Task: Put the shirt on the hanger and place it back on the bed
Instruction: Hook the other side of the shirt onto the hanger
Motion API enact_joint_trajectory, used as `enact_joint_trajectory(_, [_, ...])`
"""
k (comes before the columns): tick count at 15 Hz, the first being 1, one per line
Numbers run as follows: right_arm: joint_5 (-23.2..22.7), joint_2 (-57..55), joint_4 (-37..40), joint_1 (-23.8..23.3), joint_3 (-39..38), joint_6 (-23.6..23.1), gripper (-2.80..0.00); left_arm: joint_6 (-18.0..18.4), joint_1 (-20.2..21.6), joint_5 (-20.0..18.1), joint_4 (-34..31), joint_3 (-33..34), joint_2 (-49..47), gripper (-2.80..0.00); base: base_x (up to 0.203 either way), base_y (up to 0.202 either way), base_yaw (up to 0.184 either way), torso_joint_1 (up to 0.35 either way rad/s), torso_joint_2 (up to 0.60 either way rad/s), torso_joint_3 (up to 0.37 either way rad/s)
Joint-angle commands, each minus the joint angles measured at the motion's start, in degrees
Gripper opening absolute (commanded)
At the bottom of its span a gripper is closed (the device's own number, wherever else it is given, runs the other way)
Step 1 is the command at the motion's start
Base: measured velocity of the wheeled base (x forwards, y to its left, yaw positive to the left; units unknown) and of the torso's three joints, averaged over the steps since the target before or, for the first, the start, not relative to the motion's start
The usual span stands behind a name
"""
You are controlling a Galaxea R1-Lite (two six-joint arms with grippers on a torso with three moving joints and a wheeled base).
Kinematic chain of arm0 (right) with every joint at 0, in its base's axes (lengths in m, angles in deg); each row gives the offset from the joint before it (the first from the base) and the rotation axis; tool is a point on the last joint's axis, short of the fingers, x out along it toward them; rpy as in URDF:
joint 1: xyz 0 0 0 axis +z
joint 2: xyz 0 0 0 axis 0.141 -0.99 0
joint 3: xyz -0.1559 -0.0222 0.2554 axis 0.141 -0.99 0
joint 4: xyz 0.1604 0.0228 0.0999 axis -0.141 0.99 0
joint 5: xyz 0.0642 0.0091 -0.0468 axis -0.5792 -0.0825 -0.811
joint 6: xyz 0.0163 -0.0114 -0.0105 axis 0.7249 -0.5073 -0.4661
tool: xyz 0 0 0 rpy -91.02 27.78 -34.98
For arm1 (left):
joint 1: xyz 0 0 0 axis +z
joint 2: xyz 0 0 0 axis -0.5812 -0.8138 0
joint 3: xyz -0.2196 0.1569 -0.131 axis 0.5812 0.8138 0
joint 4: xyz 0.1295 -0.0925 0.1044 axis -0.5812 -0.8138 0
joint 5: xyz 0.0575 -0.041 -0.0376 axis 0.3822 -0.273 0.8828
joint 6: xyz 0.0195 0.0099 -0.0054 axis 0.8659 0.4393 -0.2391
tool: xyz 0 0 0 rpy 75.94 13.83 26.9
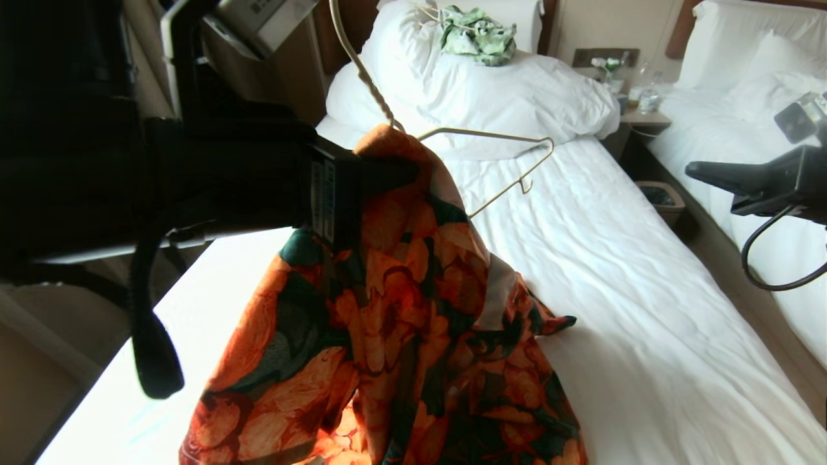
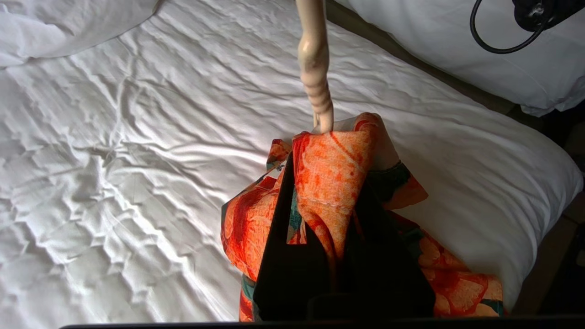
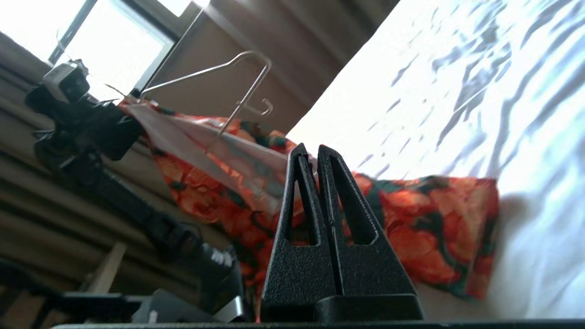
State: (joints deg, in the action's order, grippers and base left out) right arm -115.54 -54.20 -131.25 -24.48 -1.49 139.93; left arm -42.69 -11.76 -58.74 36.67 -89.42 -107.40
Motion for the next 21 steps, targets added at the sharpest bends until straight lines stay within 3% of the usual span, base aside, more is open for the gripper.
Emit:
enact_joint_trajectory(1, [10.5, -3.2, -0.5, 1.1, -0.8, -5.0, -2.80, 0.0, -0.4, 0.0, 0.0, -0.2, -1.1, -2.80, 0.000, 0.000, 0.000, 0.000, 0.00, 0.000])
enact_joint_trajectory(2, [13.4, -4.9, -0.5, 1.6, -0.9, -10.6, -2.80, 0.0, -0.7, 0.0, 0.0, -0.2, -1.3, -2.80, 0.000, 0.000, 0.000, 0.000, 0.00, 0.000])
enact_joint_trajectory(3, [17.1, -5.3, 0.3, 2.2, -0.6, -13.2, -2.80, 0.1, -0.7, 0.1, 0.1, -0.5, -1.7, -2.80, 0.000, 0.000, 0.000, 0.000, 0.00, 0.000])
enact_joint_trajectory(4, [19.9, -5.1, 4.4, 3.2, -0.4, -16.4, -2.80, 0.1, -0.6, 0.1, 0.1, -1.2, -2.3, -2.80, 0.000, 0.000, 0.000, 0.000, 0.00, 0.000])
enact_joint_trajectory(6, [26.9, -4.3, 15.0, 5.4, 0.4, -27.0, -2.80, 0.2, -0.8, 0.1, 0.0, -2.7, -2.6, -2.80, 0.000, 0.000, 0.000, 0.000, 0.00, 0.000])
enact_joint_trajectory(7, [32.1, -2.8, 23.6, 8.0, 1.2, -31.1, -2.80, 0.1, -0.7, 0.2, -0.1, -3.6, -3.1, -2.80, 0.000, 0.000, 0.000, 0.000, 0.00, 0.000])
enact_joint_trajectory(9, [36.6, 1.8, 44.0, 12.7, 4.0, -35.3, -2.80, 0.1, -0.8, 0.2, -0.3, -3.4, -2.9, -2.80, 0.000, 0.000, 0.000, 0.000, 0.00, 0.000])
enact_joint_trajectory(12, [41.2, 6.1, 89.7, 18.4, 18.7, -41.2, -2.80, 0.1, -1.1, 0.2, -2.0, -3.0, -2.0, -2.80, 0.000, 0.000, 0.000, 0.000, 0.00, 0.000])
enact_joint_trajectory(13, [44.9, 6.8, 104.1, 21.3, 25.6, -44.8, -2.80, 0.1, -1.0, 0.2, -2.0, -2.9, -1.8, -2.80, 0.000, 0.000, 0.000, 0.000, 0.00, 0.000])
enact_joint_trajectory(14, [48.0, 7.8, 113.6, 24.3, 30.4, -47.0, -2.80, 0.1, -1.0, 0.2, -2.1, -2.9, -1.7, -2.80, 0.000, 0.000, 0.000, 0.000, 0.00, 0.000])
enact_joint_trajectory(17, [53.0, 10.8, 128.8, 31.4, 34.8, -51.6, -2.80, 0.1, -1.0, 0.3, -2.1, -3.0, -1.5, -2.80, 0.000, 0.000, 0.000, 0.000, 0.00, 0.000])
enact_joint_trajectory(19, [53.5, 7.8, 139.9, 34.5, 39.4, -55.5, -2.80, 0.1, -0.8, 0.3, -2.1, -3.1, -1.4, -2.80, 0.000, 0.000, 0.000, 0.000, 0.00, 0.000])
enact_joint_trajectory(21, [53.6, 3.0, 146.1, 36.4, 43.2, -57.3, -2.80, 0.1, -0.8, 0.6, -2.1, -3.0, -1.1, -2.80, 0.000, 0.000, 0.000, 0.000, 0.00, 0.000])
